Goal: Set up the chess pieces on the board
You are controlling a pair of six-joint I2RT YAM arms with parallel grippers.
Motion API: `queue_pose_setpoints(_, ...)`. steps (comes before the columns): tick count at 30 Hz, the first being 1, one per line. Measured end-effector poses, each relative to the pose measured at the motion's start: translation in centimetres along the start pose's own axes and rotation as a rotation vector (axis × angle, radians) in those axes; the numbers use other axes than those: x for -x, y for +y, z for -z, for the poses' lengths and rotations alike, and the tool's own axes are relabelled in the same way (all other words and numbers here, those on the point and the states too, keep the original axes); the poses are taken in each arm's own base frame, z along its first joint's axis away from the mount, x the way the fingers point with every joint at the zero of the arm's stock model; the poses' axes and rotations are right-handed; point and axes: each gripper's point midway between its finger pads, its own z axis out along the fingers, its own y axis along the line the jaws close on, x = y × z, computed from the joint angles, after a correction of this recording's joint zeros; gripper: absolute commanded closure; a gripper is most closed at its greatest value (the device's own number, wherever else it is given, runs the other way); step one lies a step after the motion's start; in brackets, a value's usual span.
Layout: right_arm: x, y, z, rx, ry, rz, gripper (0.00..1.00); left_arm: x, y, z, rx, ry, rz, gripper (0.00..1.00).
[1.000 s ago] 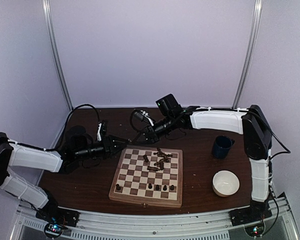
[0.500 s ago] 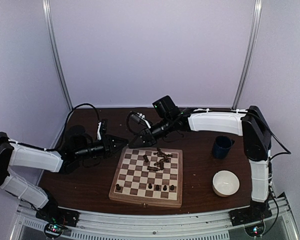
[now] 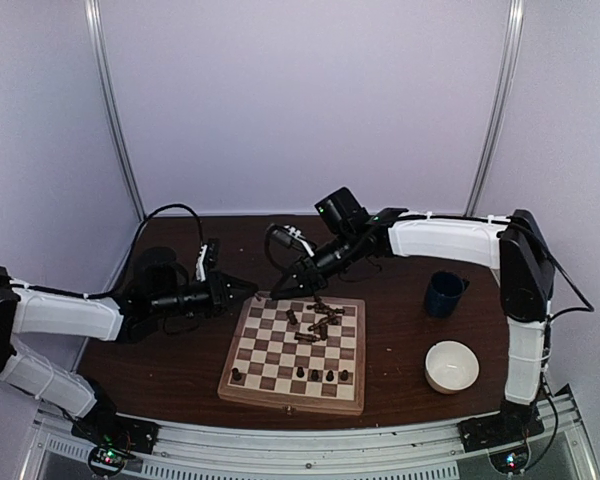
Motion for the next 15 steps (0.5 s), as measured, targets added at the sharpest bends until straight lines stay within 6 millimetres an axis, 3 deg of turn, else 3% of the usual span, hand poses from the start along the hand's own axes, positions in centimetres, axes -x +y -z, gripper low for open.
queue_pose_setpoints(2,-0.3,0.4,2.0,-0.023,0.004,0.022,0.52,-0.4,-0.3,0.0,0.046,0.033,-0.055,0.95)
queue_pose_setpoints(6,-0.1,0.4,7.6,-0.114,-0.022,0.086,0.51,-1.6,-3.5,-0.4,0.097,0.106,-0.269,0.94)
queue_pose_setpoints(9,-1.1,-0.4,11.5,-0.217,-0.025,0.125,0.50,-3.3,-5.1,-0.8,0.138,0.178,-0.426,0.94)
queue_pose_setpoints(12,-3.8,-1.5,13.7,-0.320,0.004,0.140,0.42,-5.7,-4.7,-1.1,0.193,0.269,-0.546,0.94)
queue_pose_setpoints(15,-7.6,-2.4,14.9,-0.413,0.043,0.145,0.41,-8.7,-2.6,-1.6,0.269,0.388,-0.639,0.95)
